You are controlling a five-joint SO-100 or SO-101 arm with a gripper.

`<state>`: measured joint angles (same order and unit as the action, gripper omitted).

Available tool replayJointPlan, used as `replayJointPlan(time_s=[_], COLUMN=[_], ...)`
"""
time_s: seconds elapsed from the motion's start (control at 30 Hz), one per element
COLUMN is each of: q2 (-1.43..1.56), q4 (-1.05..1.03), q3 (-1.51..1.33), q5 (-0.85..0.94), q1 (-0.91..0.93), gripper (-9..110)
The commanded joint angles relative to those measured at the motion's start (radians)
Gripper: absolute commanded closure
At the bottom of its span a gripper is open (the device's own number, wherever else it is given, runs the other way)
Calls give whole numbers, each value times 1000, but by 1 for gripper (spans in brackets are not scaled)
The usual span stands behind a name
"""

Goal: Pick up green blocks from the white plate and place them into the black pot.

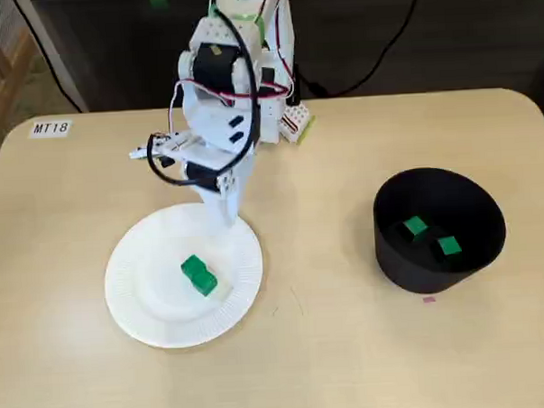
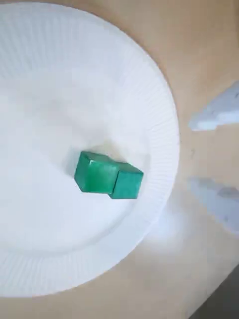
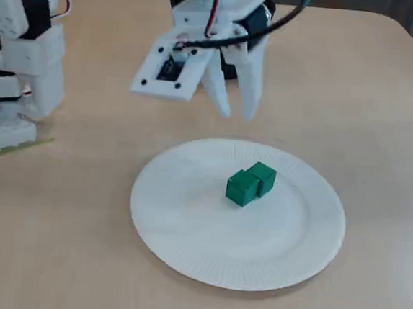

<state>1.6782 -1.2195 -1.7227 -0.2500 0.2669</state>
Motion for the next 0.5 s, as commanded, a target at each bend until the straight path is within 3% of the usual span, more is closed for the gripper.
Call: replayJointPlan(time_s=[0.0,0.47], q2=[-83,-331], q4=[-9,-92], q3=[117,302], q5=[-28,-120], q1=[-17,57], gripper=[78,75])
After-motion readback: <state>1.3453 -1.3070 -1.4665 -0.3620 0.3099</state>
